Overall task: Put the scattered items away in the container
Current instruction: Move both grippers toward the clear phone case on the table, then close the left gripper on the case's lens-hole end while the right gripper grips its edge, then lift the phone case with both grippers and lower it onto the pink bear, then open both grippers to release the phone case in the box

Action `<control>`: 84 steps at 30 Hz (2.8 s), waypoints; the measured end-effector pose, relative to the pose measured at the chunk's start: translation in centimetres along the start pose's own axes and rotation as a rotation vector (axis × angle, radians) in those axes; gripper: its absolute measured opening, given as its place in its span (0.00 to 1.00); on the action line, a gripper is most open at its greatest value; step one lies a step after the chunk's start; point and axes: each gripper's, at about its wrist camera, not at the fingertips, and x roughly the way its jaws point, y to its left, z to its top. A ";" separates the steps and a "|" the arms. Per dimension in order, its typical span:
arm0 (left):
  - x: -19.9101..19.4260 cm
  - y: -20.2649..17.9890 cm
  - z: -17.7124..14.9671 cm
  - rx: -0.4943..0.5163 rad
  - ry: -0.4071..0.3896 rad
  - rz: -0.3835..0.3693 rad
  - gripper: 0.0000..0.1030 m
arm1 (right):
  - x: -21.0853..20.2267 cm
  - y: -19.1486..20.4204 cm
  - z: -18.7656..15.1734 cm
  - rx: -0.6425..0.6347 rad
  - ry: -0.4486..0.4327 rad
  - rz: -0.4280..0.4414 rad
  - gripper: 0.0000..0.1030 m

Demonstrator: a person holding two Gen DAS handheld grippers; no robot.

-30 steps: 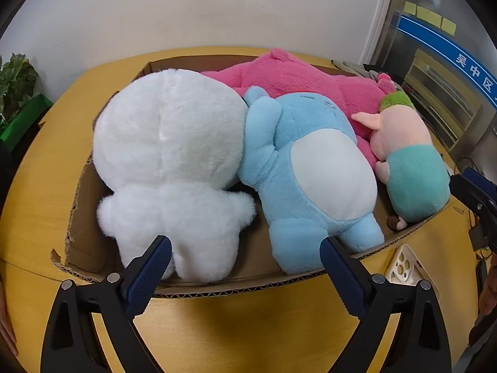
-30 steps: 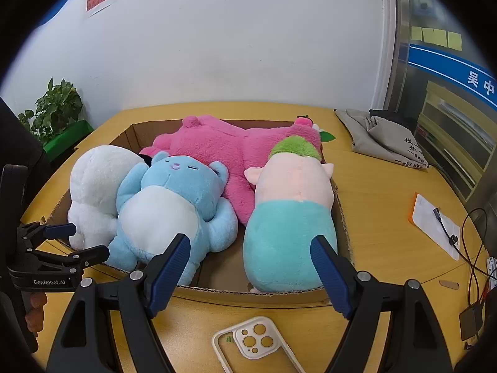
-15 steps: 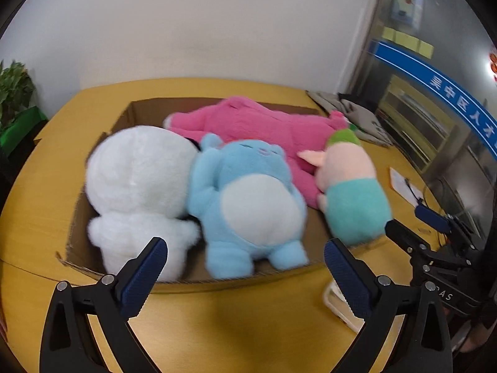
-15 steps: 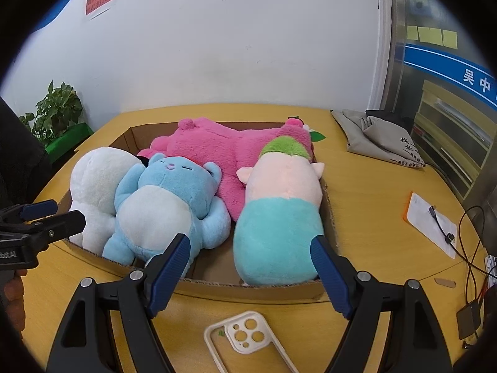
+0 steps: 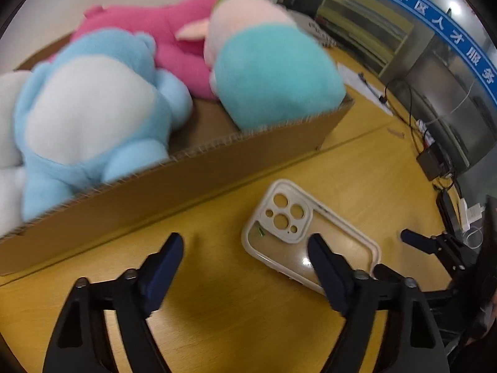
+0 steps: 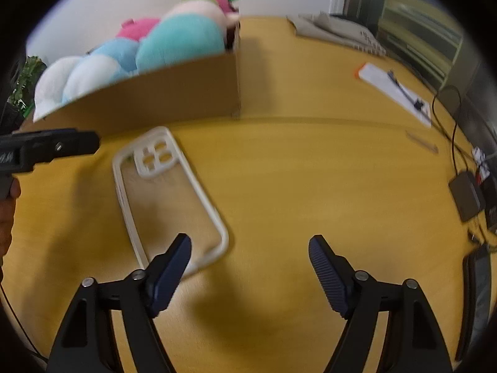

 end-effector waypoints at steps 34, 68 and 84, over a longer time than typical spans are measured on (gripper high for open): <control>-17.0 6.4 3.5 -0.059 -0.316 0.203 0.08 | -8.9 9.5 14.4 -0.271 -0.441 0.130 0.06; -17.1 13.4 7.9 -0.227 -0.528 0.344 1.00 | -3.1 13.2 21.9 -0.184 -0.387 0.101 0.79; -20.1 6.4 -2.9 -0.214 -0.548 0.317 1.00 | -8.5 12.9 12.4 -0.124 -0.443 0.061 0.79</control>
